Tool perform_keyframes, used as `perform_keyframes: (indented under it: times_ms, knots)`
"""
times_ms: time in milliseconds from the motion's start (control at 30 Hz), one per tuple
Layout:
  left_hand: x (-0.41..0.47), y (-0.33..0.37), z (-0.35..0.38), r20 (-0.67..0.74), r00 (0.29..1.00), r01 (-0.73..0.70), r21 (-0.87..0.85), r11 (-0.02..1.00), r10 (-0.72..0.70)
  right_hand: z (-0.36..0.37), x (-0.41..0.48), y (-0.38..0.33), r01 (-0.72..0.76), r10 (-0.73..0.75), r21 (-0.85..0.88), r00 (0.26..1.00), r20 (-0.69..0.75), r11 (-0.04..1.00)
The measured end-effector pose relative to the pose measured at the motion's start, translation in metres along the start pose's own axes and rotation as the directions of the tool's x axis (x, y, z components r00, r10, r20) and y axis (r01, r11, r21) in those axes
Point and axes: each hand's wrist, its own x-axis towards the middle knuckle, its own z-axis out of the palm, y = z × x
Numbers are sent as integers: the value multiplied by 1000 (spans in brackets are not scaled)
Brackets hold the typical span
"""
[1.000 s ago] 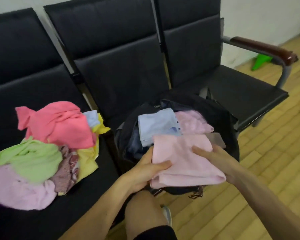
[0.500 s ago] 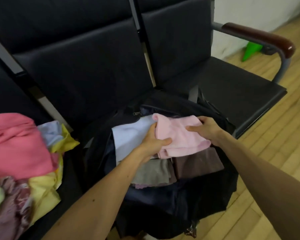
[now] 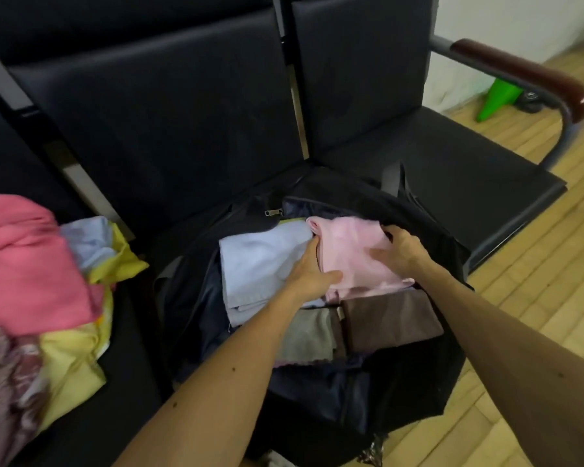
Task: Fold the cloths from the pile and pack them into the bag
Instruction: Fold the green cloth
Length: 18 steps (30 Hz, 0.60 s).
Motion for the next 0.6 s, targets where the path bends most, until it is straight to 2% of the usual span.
perform_keyframes:
  times_ms: [100,167,233,300,367,433,500,600]
  knots:
    - [-16,9,-19,-29,997,68,-15,998,-69,-12,-24,-15,10,-2,-110,997,73,994]
    - [-35,19,-40,-84,994,56,-98,994,-65,-18,-48,-32,59,-59,-75,998,1,995]
    - [-67,28,-69,-170,985,-28,-88,996,13,-18,-87,-58,175,-168,78,982,-89,981]
    - [-110,30,-103,-270,948,-155,81,985,171,-8,-139,-87,304,-267,285,950,-161,909]
    - [-159,22,-134,-351,880,-233,270,934,321,12,-193,-109,406,-335,451,913,-232,795]
    - [-218,-2,-159,-408,832,-197,417,887,376,49,-245,-128,462,-394,578,885,-249,672]
    - [-278,-36,-176,-455,822,-98,478,873,342,97,-287,-142,463,-456,653,868,-197,599]
    - [-347,-101,-197,-553,813,104,443,890,181,165,-325,-165,415,-523,659,851,-37,628]
